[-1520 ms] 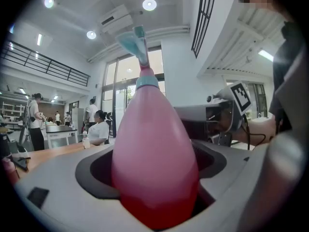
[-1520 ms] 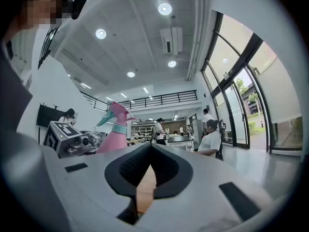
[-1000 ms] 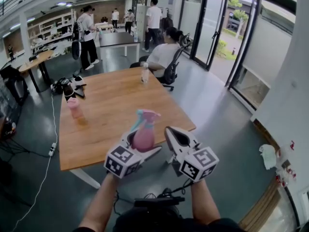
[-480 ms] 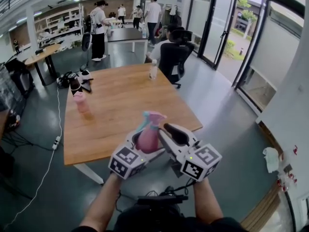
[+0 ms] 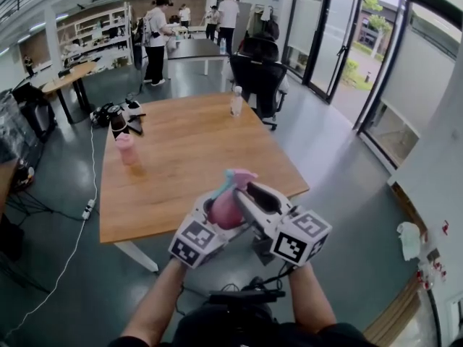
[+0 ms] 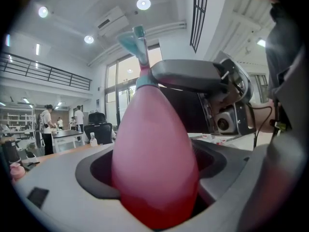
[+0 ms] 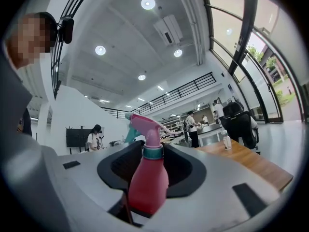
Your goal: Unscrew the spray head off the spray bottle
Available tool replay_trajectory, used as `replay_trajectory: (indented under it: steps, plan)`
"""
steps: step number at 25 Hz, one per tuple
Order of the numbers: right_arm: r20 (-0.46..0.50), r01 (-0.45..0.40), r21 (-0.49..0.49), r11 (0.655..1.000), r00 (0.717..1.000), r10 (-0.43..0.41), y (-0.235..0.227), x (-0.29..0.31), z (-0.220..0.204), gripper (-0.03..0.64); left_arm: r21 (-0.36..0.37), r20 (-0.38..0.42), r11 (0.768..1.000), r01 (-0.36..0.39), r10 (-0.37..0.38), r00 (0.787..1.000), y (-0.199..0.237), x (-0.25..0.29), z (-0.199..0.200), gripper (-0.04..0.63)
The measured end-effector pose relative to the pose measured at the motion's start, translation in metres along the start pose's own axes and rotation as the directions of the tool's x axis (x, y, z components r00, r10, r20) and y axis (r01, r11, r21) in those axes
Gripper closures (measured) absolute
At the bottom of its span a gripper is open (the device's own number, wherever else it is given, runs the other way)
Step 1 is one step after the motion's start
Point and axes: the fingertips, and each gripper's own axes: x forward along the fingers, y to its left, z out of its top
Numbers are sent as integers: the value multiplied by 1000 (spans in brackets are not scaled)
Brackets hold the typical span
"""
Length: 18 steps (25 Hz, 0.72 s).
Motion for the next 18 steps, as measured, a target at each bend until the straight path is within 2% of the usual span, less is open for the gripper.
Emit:
replay_trajectory:
  steps: [5,18]
  plan:
    - [-9,-13,-5,1000,1000,13,0,0,-3,476,27,-9,1000,1,0,1000,-2,0,-2,161]
    - [-24,-37,-45,998,999,36,2,-5,1,482,58,-10,996,71,-70,997,-12,-2,3,161]
